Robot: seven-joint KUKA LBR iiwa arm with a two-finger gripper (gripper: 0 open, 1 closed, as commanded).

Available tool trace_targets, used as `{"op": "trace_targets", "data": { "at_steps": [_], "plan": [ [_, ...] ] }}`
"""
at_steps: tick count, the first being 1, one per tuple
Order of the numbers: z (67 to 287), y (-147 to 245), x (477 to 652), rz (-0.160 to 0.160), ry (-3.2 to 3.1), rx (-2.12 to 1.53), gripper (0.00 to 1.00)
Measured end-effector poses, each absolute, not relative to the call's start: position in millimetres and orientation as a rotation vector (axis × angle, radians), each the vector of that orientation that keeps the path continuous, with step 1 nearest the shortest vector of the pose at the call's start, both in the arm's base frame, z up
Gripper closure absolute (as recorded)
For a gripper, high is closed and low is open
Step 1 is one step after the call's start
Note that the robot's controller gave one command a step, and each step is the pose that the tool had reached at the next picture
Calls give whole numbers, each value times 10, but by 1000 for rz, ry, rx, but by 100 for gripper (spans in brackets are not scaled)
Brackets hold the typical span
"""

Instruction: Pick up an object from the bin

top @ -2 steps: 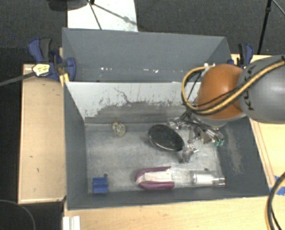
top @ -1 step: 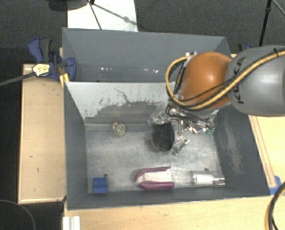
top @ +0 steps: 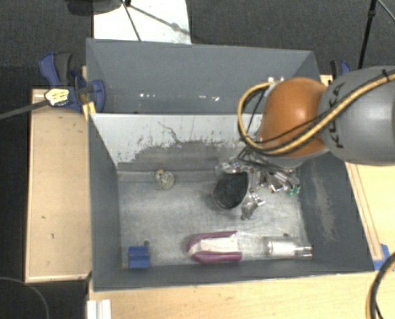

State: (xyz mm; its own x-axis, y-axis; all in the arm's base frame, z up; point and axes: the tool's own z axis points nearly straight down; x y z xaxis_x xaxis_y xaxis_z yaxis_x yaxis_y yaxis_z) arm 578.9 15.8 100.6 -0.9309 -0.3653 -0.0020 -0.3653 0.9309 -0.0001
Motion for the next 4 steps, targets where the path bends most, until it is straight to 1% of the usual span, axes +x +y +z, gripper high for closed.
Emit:
{"op": "trace_targets", "data": {
  "at_steps": [1, 2, 3, 4],
  "plan": [
    [714, 61, 5830, 2, 3103, -471, 0],
    [726, 66, 5842, 1, 3101, -475, 0],
    [732, 63, 5841, 0, 3103, -478, 100],
    [756, 66, 5847, 0, 3100, -481, 100]
  ]
}}
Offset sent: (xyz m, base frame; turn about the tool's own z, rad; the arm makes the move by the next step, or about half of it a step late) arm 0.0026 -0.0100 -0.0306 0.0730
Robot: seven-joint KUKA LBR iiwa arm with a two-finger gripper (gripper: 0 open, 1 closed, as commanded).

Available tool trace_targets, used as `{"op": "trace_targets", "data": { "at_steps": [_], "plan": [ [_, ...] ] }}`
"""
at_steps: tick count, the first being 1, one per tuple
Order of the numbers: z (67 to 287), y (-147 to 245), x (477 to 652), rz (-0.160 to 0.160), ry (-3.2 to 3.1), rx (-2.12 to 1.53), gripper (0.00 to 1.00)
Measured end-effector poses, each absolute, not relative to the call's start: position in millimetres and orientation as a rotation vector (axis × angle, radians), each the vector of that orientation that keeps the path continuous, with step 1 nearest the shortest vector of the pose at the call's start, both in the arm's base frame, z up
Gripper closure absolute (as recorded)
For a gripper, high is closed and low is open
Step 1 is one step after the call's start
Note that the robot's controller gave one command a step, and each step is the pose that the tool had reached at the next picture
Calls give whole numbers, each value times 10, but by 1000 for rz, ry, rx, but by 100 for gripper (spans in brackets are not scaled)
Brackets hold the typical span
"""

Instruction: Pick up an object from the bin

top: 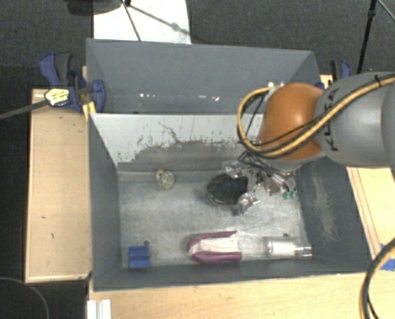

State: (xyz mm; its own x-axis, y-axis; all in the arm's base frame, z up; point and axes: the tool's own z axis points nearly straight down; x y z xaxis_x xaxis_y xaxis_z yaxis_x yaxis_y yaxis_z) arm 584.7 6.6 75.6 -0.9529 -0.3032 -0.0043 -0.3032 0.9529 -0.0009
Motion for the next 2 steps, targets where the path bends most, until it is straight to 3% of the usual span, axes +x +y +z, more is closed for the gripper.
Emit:
{"op": "trace_targets", "data": {
  "at_steps": [2],
  "plan": [
    [1713, 69, 5878, -1, 3098, -478, 100]
  ]
}}
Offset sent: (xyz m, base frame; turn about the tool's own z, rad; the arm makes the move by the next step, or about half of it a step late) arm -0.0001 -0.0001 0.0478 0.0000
